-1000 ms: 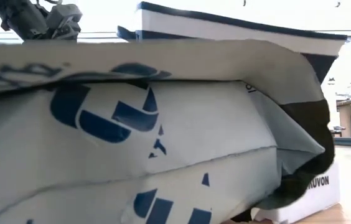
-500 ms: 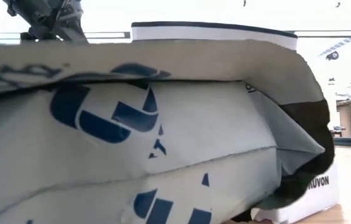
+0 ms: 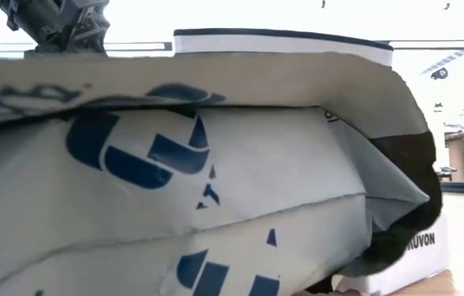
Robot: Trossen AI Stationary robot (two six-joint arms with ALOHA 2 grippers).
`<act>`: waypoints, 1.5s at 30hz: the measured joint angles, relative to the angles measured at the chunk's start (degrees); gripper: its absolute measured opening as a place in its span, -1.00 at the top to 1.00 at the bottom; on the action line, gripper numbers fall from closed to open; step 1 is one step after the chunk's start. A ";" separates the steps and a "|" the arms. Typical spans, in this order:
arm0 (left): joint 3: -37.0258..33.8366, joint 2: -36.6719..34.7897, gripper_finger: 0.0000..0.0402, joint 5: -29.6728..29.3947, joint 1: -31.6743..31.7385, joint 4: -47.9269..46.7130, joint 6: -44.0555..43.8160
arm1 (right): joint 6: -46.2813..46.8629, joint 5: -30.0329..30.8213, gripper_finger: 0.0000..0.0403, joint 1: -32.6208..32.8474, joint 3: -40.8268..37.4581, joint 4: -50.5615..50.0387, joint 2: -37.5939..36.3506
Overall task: Pick & place medical supplies in basket/bin
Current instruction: Put the orange pill bottle into the blue bin
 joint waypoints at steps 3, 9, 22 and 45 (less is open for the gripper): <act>0.02 0.00 0.29 0.00 0.00 -0.02 0.86 | 5.23 1.10 -0.51 2.06 -2.87 0.04 0.00; 0.02 0.00 0.29 0.00 0.00 -0.04 0.96 | 6.43 1.40 -0.69 2.10 -9.95 9.22 0.09; 0.04 0.00 0.29 0.04 0.00 -0.07 0.31 | 9.85 4.87 -0.50 0.10 -24.53 21.51 0.00; 0.19 0.00 0.29 0.02 0.00 0.66 -1.38 | -27.29 55.95 0.16 -21.97 -6.84 24.05 -26.04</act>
